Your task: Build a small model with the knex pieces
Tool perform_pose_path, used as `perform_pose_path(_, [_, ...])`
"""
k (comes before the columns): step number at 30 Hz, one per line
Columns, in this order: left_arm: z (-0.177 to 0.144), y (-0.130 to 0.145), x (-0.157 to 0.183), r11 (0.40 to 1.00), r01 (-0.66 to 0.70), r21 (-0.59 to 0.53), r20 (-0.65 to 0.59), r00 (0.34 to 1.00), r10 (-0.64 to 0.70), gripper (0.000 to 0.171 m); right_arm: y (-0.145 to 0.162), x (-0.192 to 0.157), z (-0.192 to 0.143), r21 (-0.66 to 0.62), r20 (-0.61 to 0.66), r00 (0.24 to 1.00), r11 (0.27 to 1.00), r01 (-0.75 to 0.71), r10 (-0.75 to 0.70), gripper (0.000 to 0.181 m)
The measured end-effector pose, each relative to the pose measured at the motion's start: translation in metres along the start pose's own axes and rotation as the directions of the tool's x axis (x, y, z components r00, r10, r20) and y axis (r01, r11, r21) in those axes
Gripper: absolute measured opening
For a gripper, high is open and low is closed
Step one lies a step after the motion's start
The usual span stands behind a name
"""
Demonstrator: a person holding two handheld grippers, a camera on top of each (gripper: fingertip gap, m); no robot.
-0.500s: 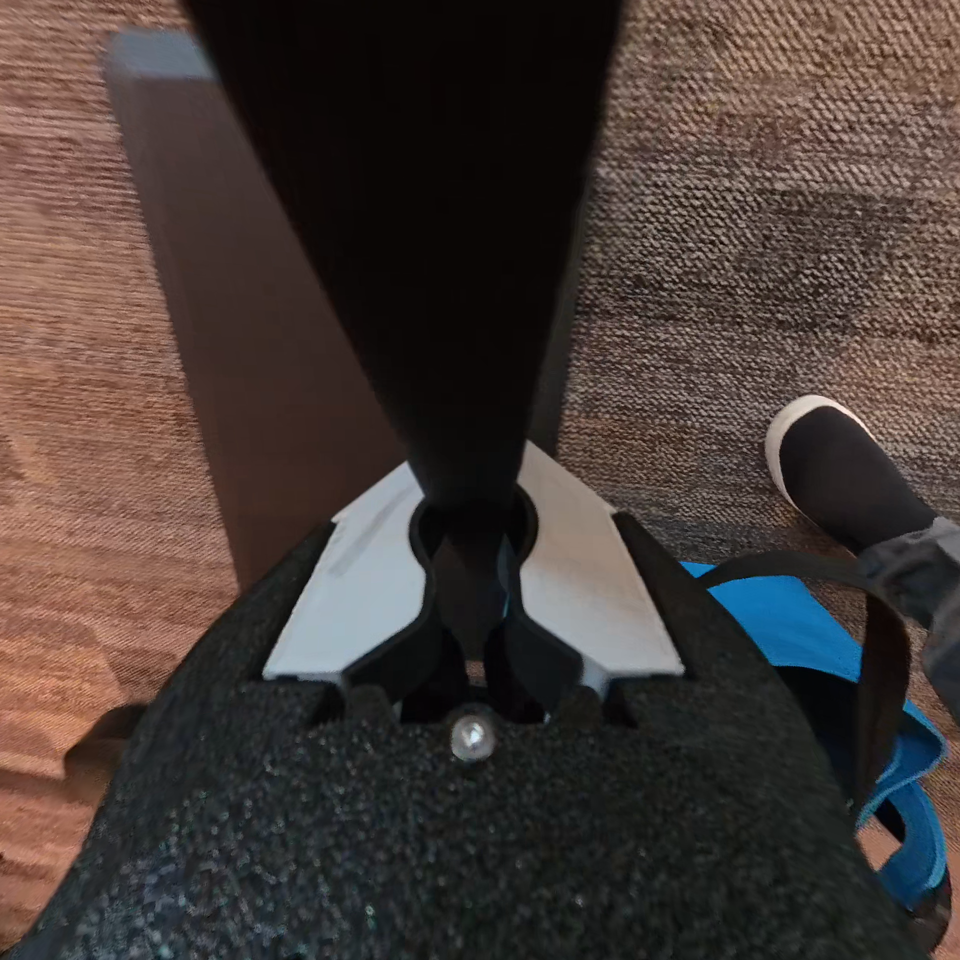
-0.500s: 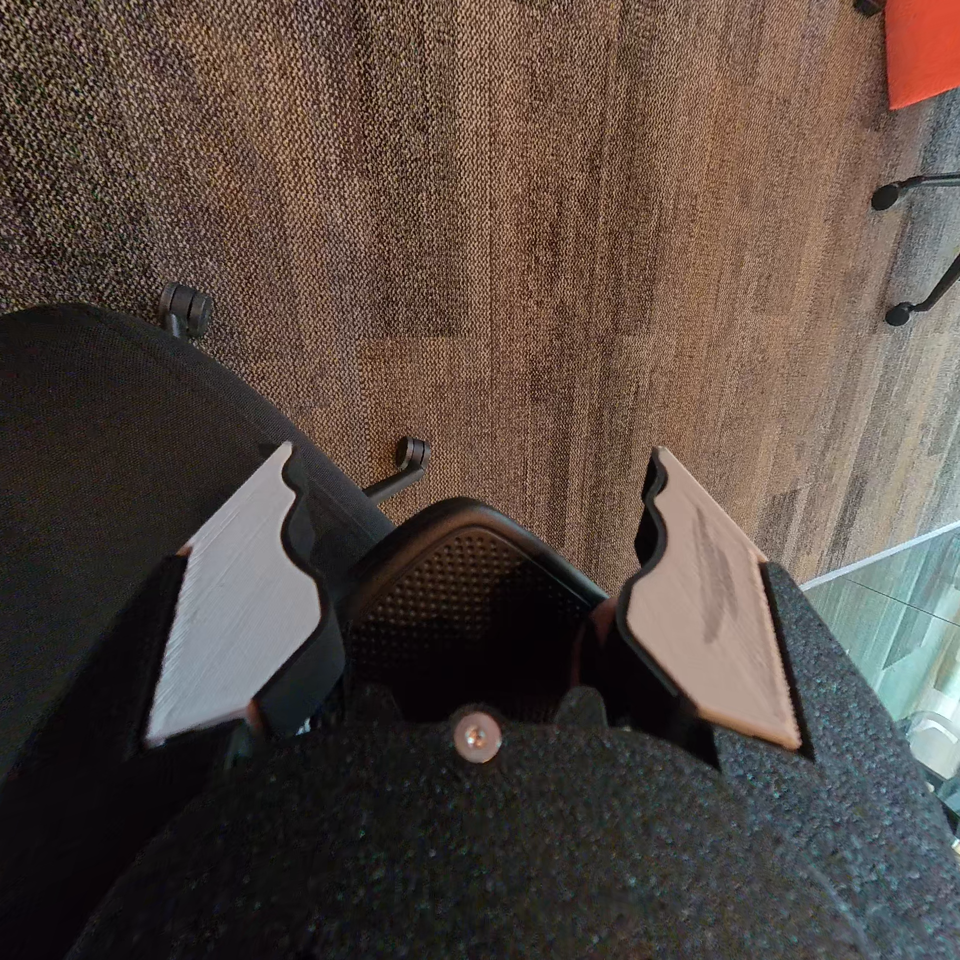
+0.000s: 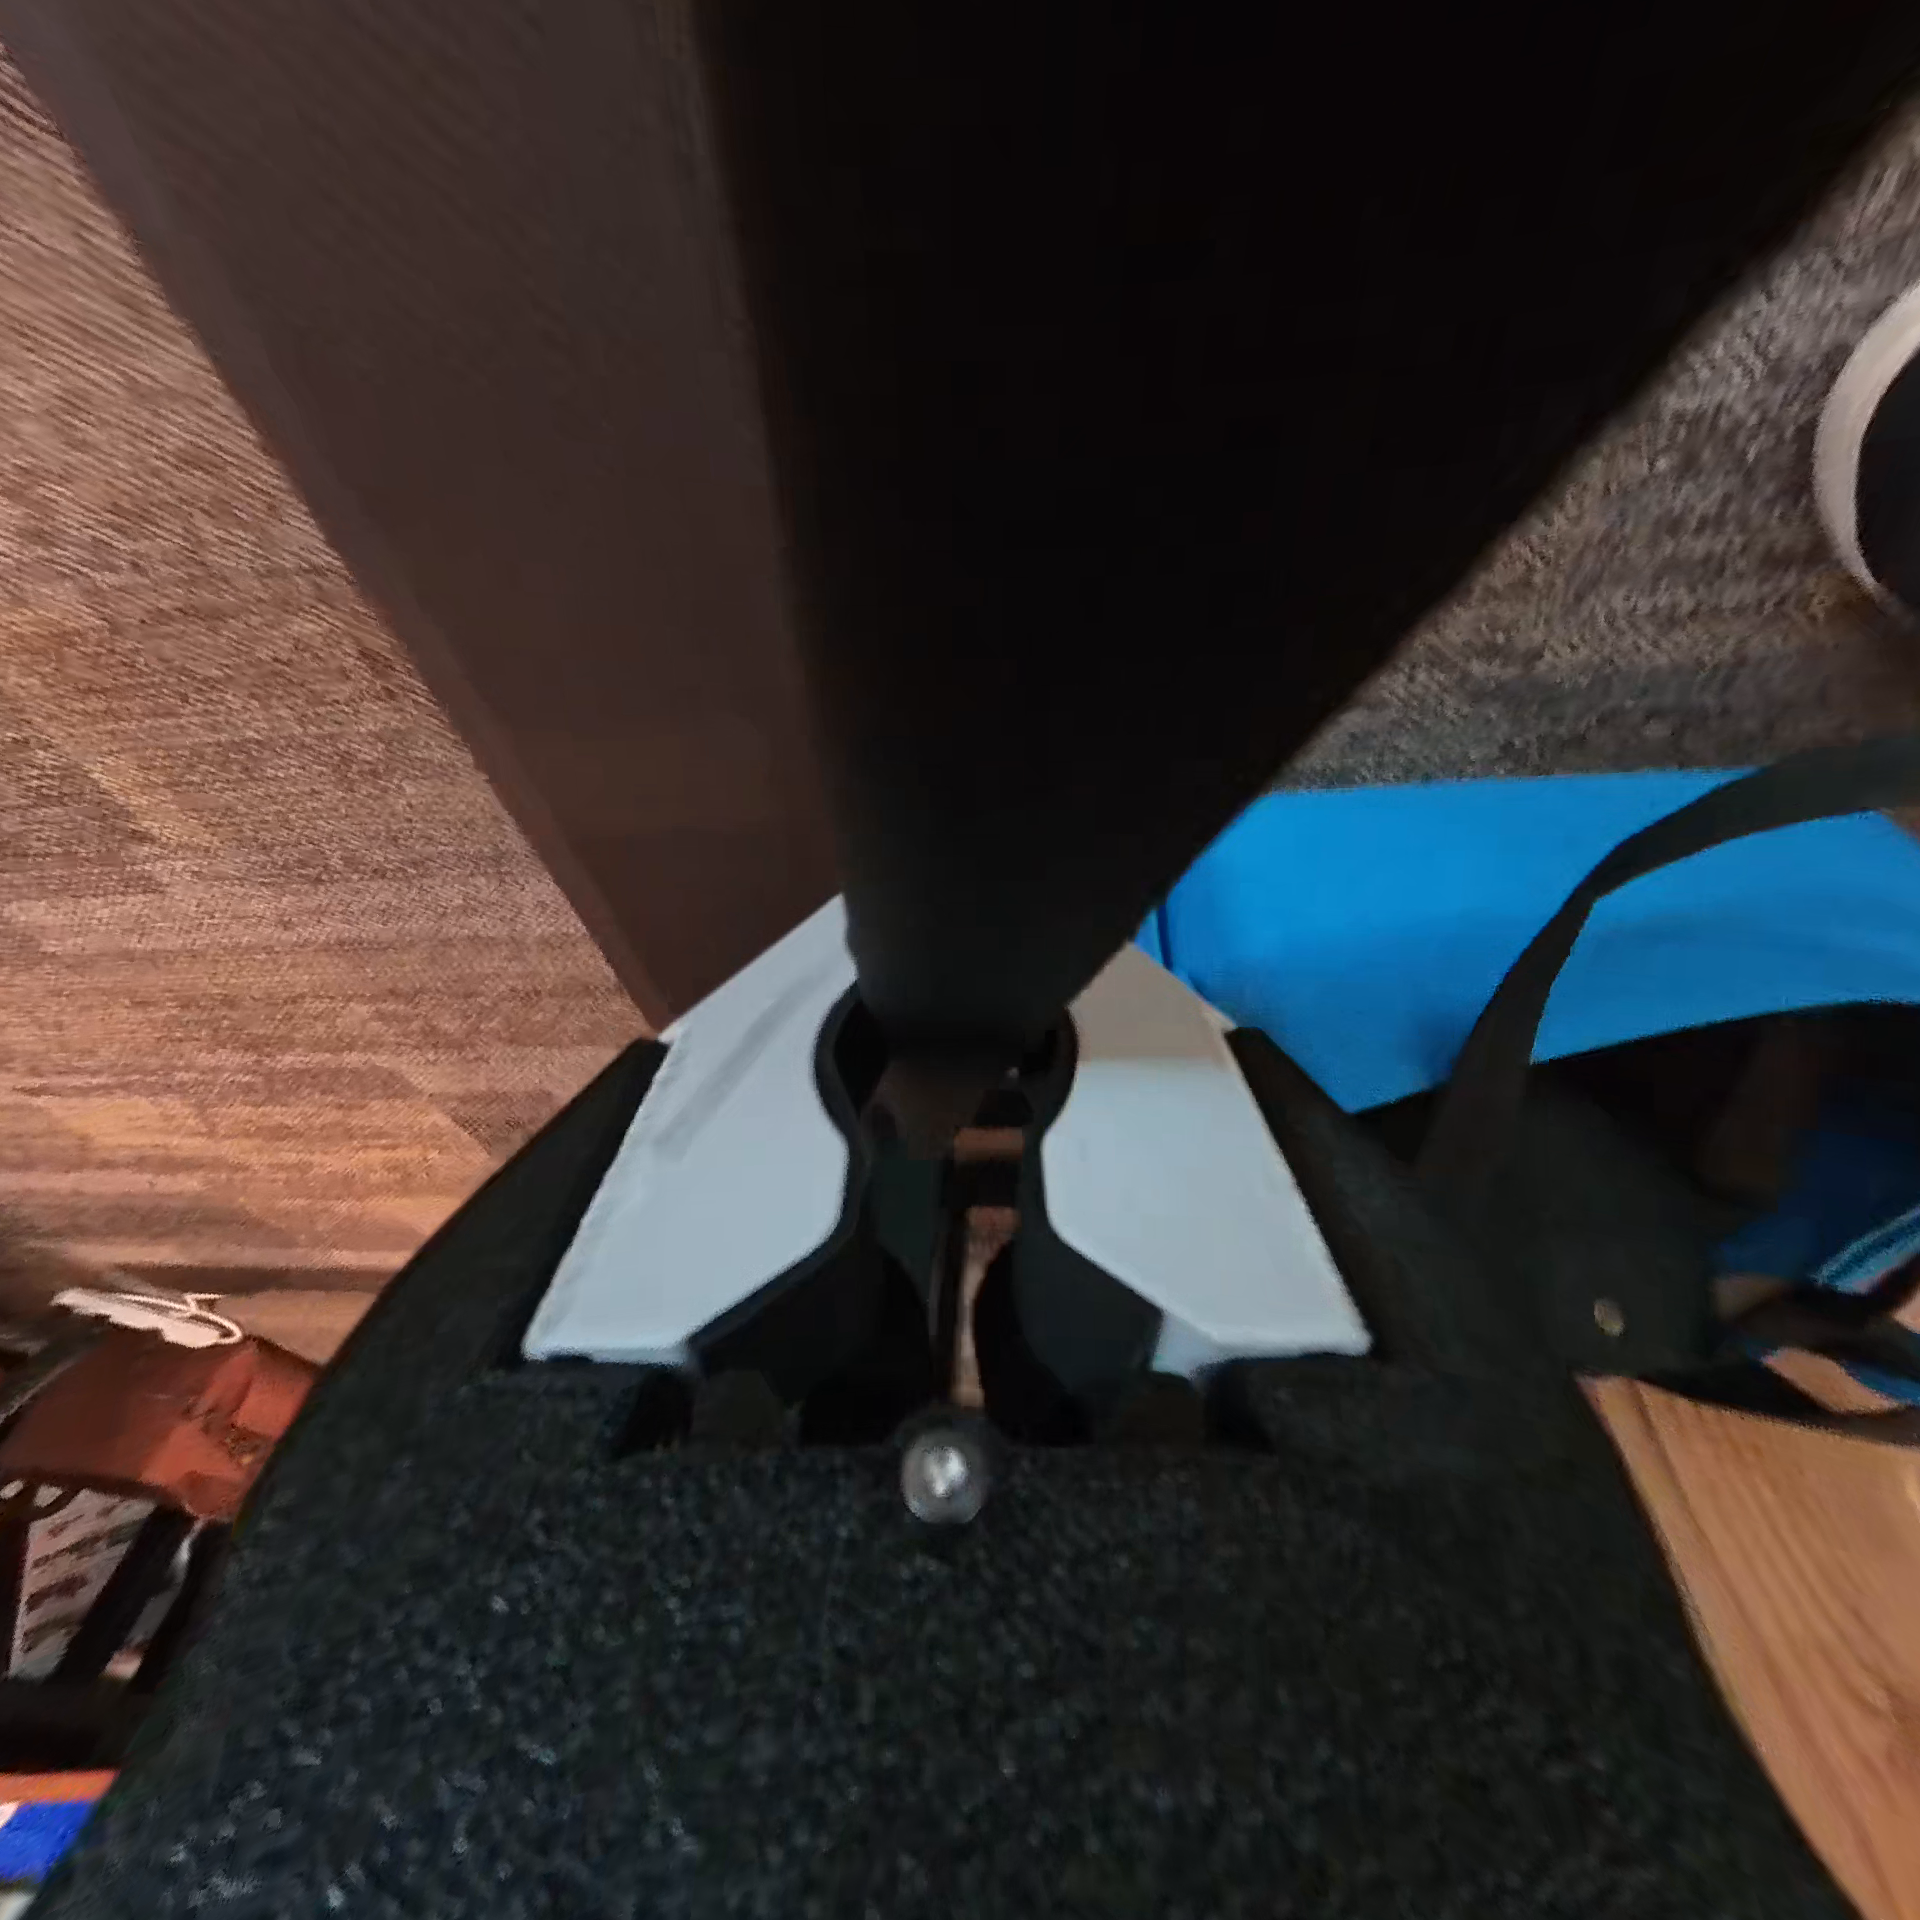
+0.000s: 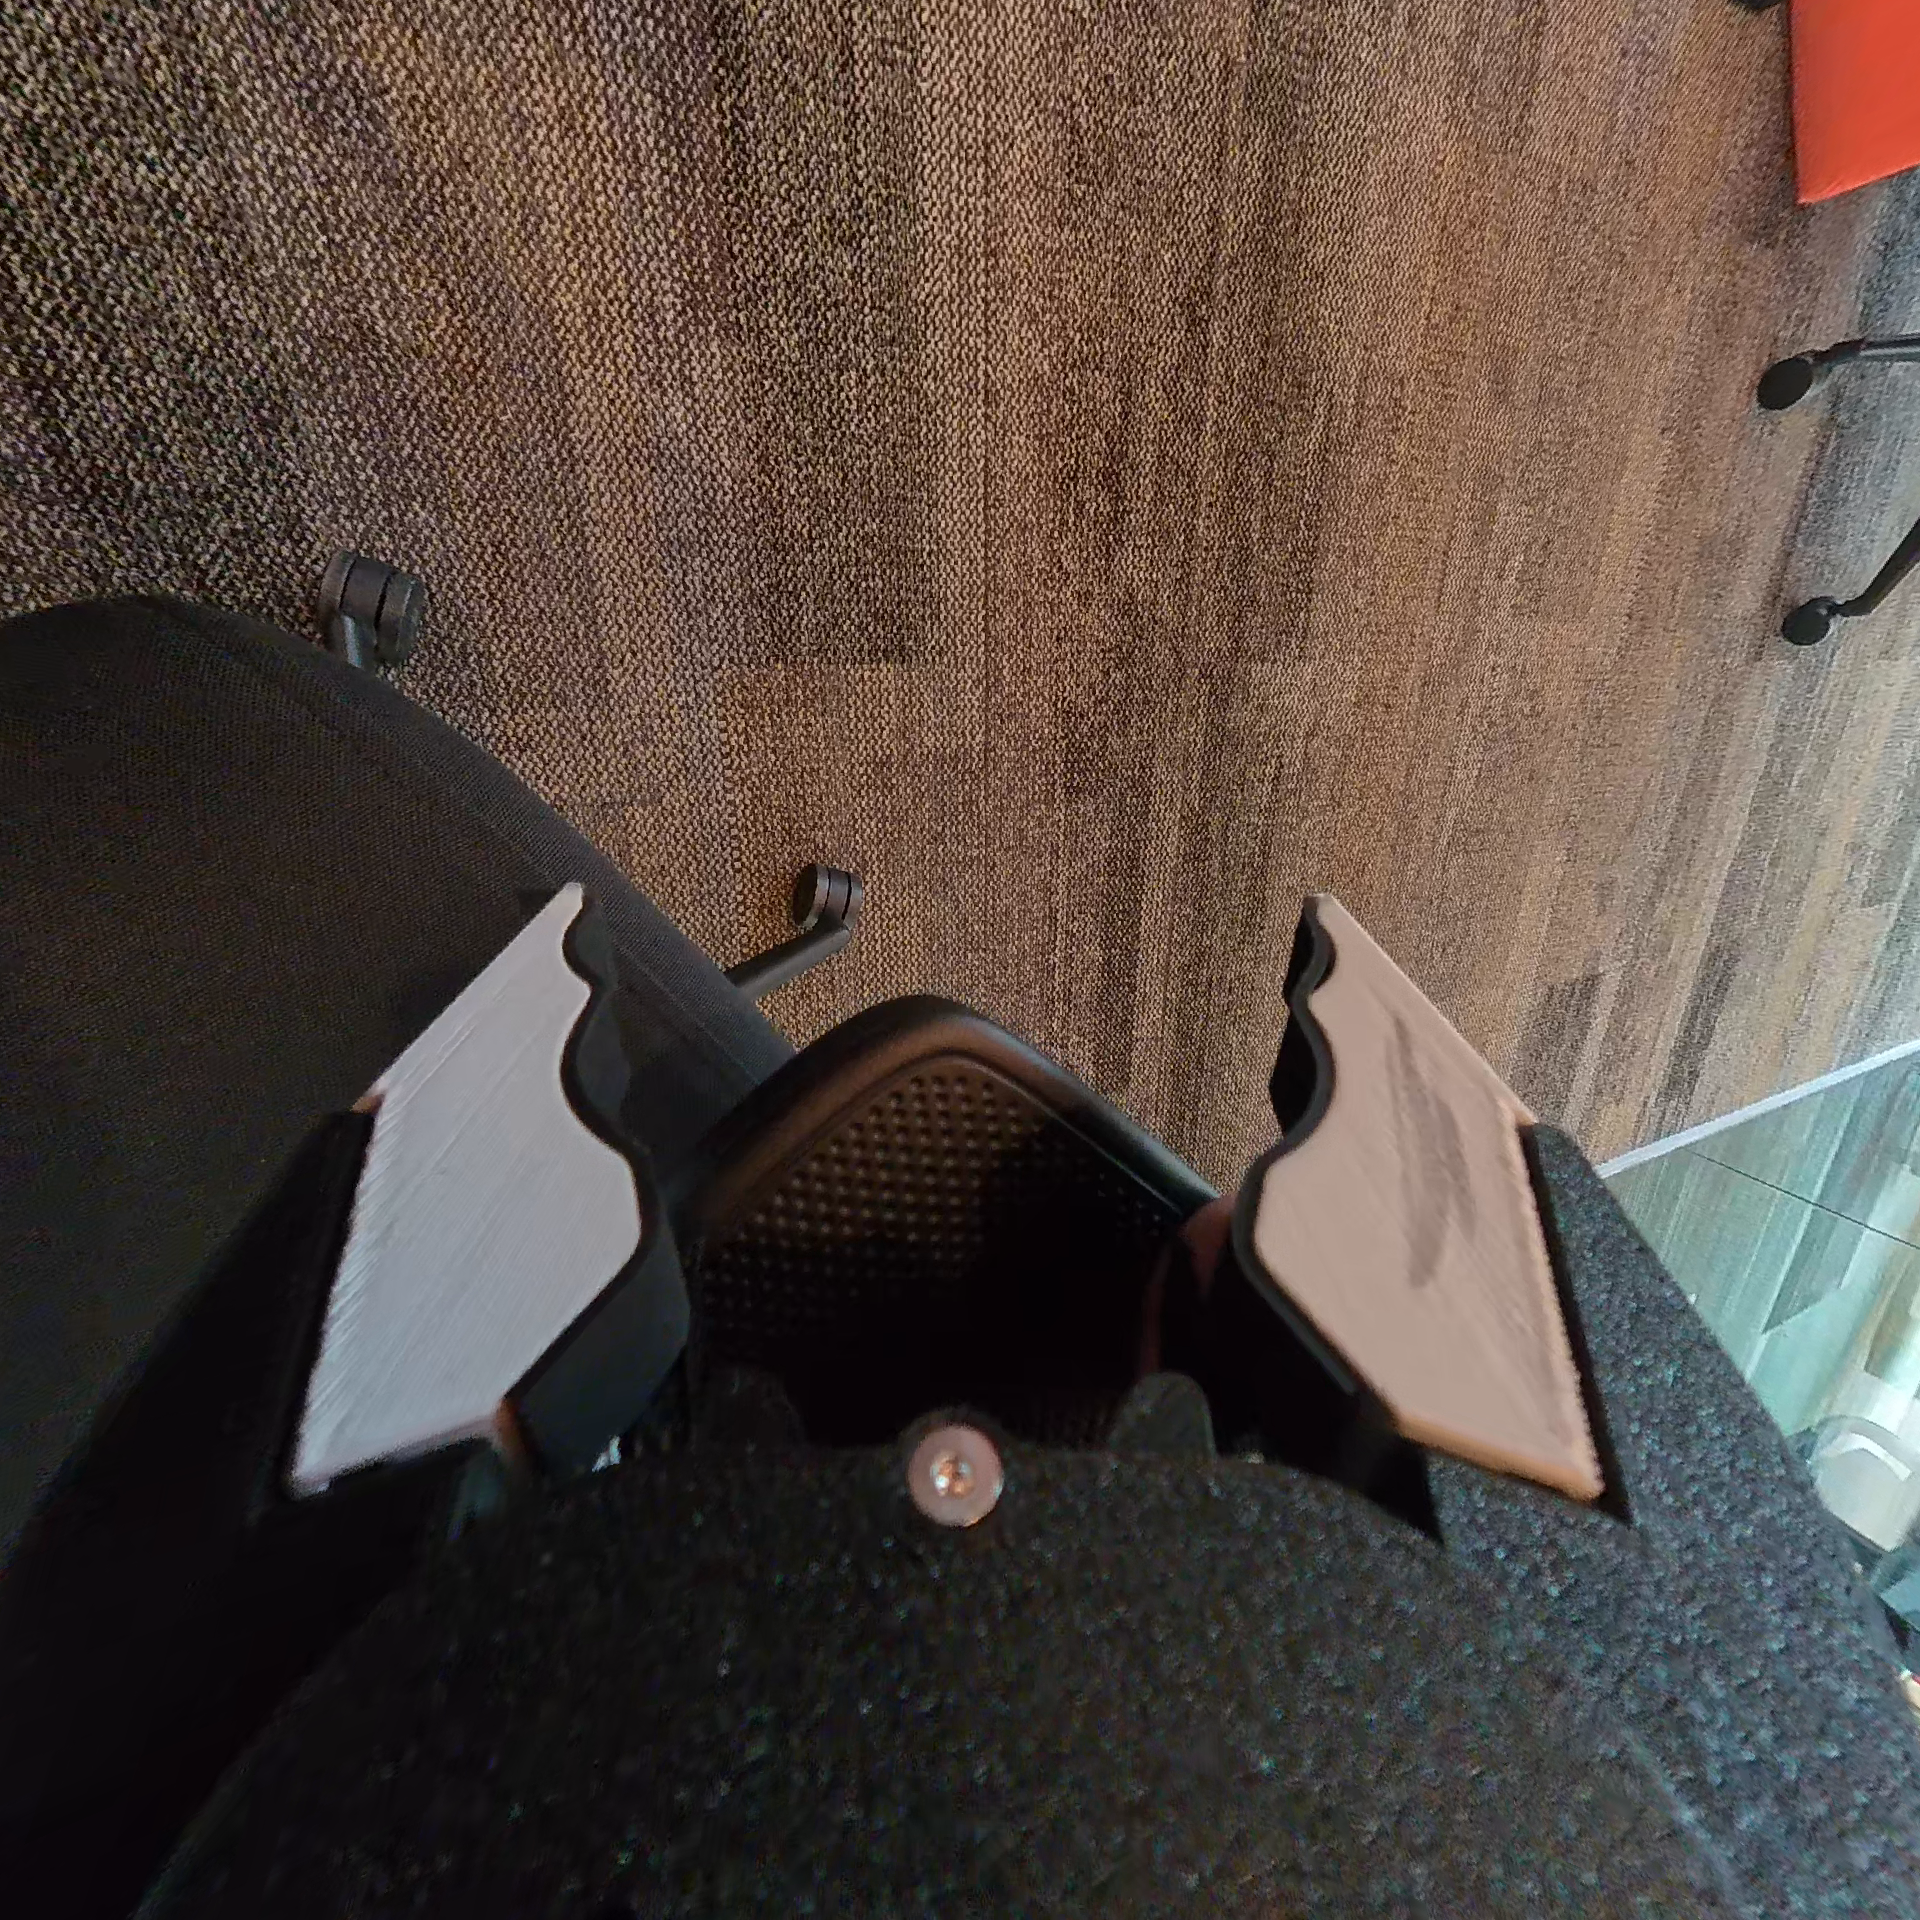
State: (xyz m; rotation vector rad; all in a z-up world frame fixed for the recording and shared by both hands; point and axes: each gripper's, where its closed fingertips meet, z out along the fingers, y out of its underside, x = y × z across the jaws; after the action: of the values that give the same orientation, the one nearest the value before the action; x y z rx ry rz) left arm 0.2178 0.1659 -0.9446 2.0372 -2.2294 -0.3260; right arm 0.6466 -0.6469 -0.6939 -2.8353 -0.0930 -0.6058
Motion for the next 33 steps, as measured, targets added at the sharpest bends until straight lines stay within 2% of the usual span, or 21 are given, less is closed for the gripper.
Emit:
perform_pose_path(4, [0.059, 0.020, 0.018, 0.988, -0.089, -0.123, -0.061, 0.995, 0.082, 0.017, 0.002, 0.001, 0.000, -0.008, -0.001, 1.000, 1.000, -0.003, 0.003, 0.127])
perform_pose_path(7, [0.113, 0.026, 0.027, 0.975, -0.066, -0.214, -0.102, 0.994, 0.045, 0.020, 0.005, 0.003, 0.002, -0.025, -0.006, 1.000, 1.000, -0.009, 0.009, 0.127])
perform_pose_path(9, [0.145, 0.034, 0.018, 0.951, -0.078, -0.300, -0.032, 0.997, 0.071, 0.023, 0.008, 0.005, 0.003, -0.043, -0.012, 1.000, 0.999, -0.014, 0.013, 0.127])
perform_pose_path(11, [0.164, 0.035, -0.001, 0.929, -0.015, -0.369, 0.100, 0.993, 0.055, 0.026, 0.010, 0.007, 0.003, -0.060, -0.015, 1.000, 0.998, -0.026, 0.025, 0.127])
perform_pose_path(14, [0.168, 0.018, 0.000, 0.961, 0.104, -0.258, 0.181, 0.982, -0.057, 0.034, 0.010, 0.008, 0.004, -0.068, -0.023, 0.998, 0.996, -0.057, 0.055, 0.128])
perform_pose_path(15, [0.169, 0.006, 0.011, 0.979, 0.104, -0.175, 0.151, 0.986, -0.078, 0.034, 0.009, 0.009, 0.004, -0.068, -0.028, 0.997, 0.995, -0.077, 0.075, 0.128])
perform_pose_path(16, [0.170, -0.006, 0.034, 0.993, 0.077, -0.092, 0.070, 0.995, -0.071, 0.031, 0.009, 0.009, 0.005, -0.071, -0.030, 0.996, 0.993, -0.090, 0.088, 0.129])
perform_pose_path(17, [0.176, -0.006, 0.057, 0.996, 0.049, -0.073, 0.004, 0.999, -0.049, 0.028, 0.009, 0.010, 0.005, -0.071, -0.033, 0.995, 0.992, -0.101, 0.099, 0.130])
perform_pose_path(19, [0.202, 0.010, 0.108, 0.991, 0.032, -0.127, -0.172, 0.984, -0.054, 0.028, 0.008, 0.010, 0.005, -0.077, -0.043, 0.992, 0.990, -0.121, 0.118, 0.130])
perform_pose_path(20, [0.217, 0.017, 0.127, 0.990, 0.022, -0.138, -0.222, 0.974, -0.053, 0.026, 0.007, 0.010, 0.005, -0.079, -0.046, 0.990, 0.987, -0.138, 0.134, 0.129])
perform_pose_path(22, [0.249, 0.030, 0.138, 0.988, 0.014, -0.153, -0.219, 0.975, -0.048, 0.022, 0.005, 0.011, 0.005, -0.083, -0.048, 0.984, 0.981, -0.176, 0.172, 0.129])
perform_pose_path(23, [0.263, 0.032, 0.148, 0.985, 0.069, -0.159, -0.266, 0.958, -0.110, 0.021, 0.003, 0.011, 0.004, -0.080, -0.053, 0.979, 0.977, -0.199, 0.195, 0.129])
perform_pose_path(26, [0.299, 0.040, 0.157, 0.956, 0.215, -0.200, -0.303, 0.914, -0.269, 0.021, -0.002, 0.011, 0.004, -0.082, -0.060, 0.969, 0.966, -0.244, 0.240, 0.127])
perform_pose_path(31, [0.333, 0.051, 0.150, 0.958, 0.203, -0.201, -0.252, 0.935, -0.251, 0.022, -0.013, 0.005, 0.003, -0.090, -0.062, 0.959, 0.955, -0.283, 0.278, 0.122])
perform_pose_path(33, [0.342, 0.048, 0.152, 0.969, 0.190, -0.158, -0.256, 0.940, -0.226, 0.022, -0.016, 0.001, 0.003, -0.103, -0.057, 0.962, 0.957, -0.270, 0.265, 0.122])
